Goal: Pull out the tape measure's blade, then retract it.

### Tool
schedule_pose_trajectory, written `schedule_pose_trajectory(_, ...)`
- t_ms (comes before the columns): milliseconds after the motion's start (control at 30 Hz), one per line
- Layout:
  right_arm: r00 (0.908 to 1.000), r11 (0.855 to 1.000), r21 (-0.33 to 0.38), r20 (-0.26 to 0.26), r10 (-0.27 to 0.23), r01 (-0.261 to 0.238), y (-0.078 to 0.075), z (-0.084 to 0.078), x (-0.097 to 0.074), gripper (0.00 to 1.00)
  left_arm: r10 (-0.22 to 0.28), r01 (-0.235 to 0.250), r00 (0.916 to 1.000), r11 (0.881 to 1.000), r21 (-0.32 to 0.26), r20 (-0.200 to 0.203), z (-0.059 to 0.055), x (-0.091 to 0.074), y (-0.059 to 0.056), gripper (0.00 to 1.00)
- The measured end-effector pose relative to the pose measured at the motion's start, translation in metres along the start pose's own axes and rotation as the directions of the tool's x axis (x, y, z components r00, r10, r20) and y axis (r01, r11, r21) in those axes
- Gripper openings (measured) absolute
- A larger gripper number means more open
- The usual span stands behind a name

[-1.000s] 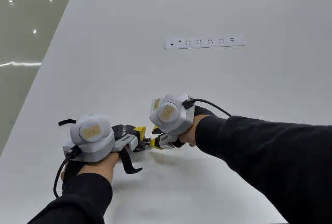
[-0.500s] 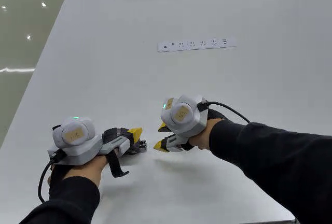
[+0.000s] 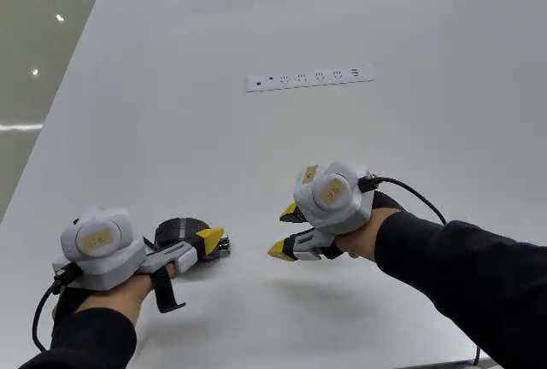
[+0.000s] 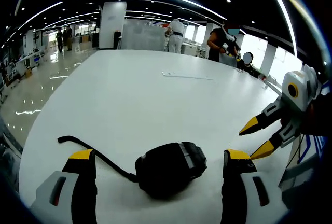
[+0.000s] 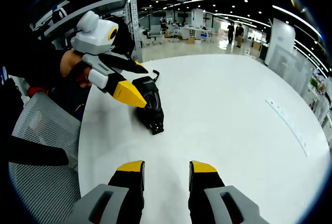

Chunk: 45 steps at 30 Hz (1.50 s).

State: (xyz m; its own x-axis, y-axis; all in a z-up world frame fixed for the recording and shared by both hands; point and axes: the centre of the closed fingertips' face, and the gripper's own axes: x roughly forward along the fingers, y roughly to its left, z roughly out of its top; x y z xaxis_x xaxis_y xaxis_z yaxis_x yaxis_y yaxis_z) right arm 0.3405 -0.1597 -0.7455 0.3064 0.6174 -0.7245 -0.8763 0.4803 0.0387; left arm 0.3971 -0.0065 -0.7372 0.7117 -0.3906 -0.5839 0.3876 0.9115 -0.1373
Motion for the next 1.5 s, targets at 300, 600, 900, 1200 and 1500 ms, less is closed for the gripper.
schedule_pose_trajectory(300, 0.9982, 0.997, 0.057, 0.027, -0.054, 0.052, -0.008, -0.013, -0.029, 0.34, -0.161, 0.161, 0.9869, 0.984, 0.076, -0.01, -0.007, -0.015, -0.016, 0.99)
schedule_pose_trajectory(600, 0.9917, 0.988, 0.114, 0.059, -0.115, 0.107, -0.017, -0.035, -0.064, 0.39, -0.198, 0.188, 0.9795, 0.965, 0.182, 0.038, 0.005, -0.032, -0.008, 0.99)
schedule_pose_trajectory(900, 0.9807, 0.975, 0.161, 0.096, -0.17, 0.153, -0.02, -0.056, -0.098, 0.46, -0.214, 0.216, 0.9764, 0.956, 0.199, -0.034, -0.003, -0.042, 0.006, 0.99)
schedule_pose_trajectory(1200, 0.9754, 0.968, 0.168, 0.088, -0.202, 0.186, -0.024, -0.087, -0.129, 0.54, -0.227, 0.239, 0.9709, 0.936, 0.259, -0.075, -0.016, -0.049, 0.009, 0.99)
schedule_pose_trajectory(1500, 0.9612, 0.95, 0.169, 0.036, -0.273, 0.264, -0.033, -0.12, -0.159, 0.69, -0.261, 0.269, 0.9632, 0.929, 0.255, -0.064, -0.023, -0.06, 0.012, 0.99)
